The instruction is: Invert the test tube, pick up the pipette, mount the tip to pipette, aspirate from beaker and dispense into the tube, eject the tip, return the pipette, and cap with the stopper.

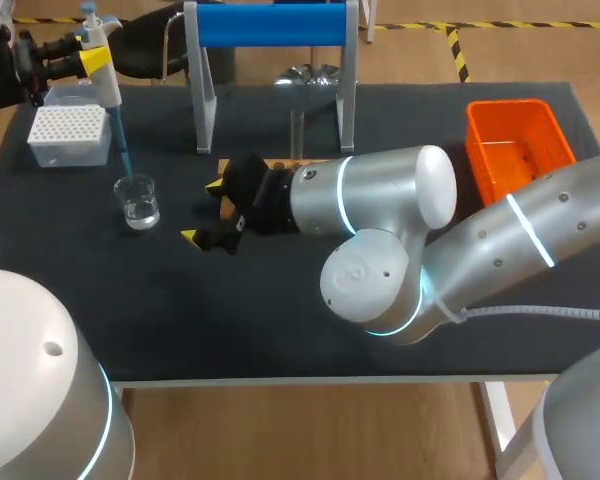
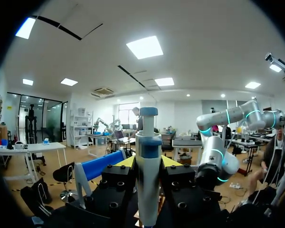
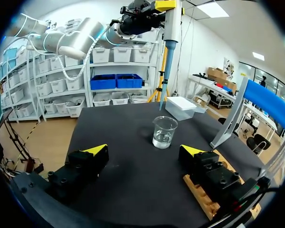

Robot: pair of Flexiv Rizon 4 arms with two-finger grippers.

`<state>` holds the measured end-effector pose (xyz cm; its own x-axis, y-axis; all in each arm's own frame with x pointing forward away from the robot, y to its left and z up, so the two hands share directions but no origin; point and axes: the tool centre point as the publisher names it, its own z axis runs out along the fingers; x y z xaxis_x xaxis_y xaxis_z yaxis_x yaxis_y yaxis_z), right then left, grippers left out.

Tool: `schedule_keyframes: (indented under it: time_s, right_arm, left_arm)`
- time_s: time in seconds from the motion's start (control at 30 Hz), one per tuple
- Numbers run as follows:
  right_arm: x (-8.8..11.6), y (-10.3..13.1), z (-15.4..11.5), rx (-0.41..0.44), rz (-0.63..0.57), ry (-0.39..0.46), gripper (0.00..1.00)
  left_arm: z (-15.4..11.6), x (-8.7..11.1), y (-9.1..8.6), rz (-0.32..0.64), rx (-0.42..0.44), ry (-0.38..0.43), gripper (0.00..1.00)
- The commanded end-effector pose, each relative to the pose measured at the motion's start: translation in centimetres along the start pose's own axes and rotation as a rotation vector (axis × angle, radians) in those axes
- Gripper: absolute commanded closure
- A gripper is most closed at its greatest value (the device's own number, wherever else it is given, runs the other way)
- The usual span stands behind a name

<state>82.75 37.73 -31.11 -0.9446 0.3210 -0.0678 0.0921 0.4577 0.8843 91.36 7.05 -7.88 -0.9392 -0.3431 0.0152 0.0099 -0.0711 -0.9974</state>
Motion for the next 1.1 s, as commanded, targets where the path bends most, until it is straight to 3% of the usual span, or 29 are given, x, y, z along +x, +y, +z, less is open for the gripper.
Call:
schedule_keyframes:
  time_s: [0.03,1.1]
  right_arm:
    - [0.0,0.0,-0.1,0.003,0.0,0.0,0.0]
    - [0.0,0.0,-0.1,0.003,0.0,0.0,0.0]
  left_arm:
    - [0.0,-0.1,0.0,0.001,0.001,0.002,1.0]
    - [-1.4,-1.3,4.2,0.07,0.045,0.024,1.0]
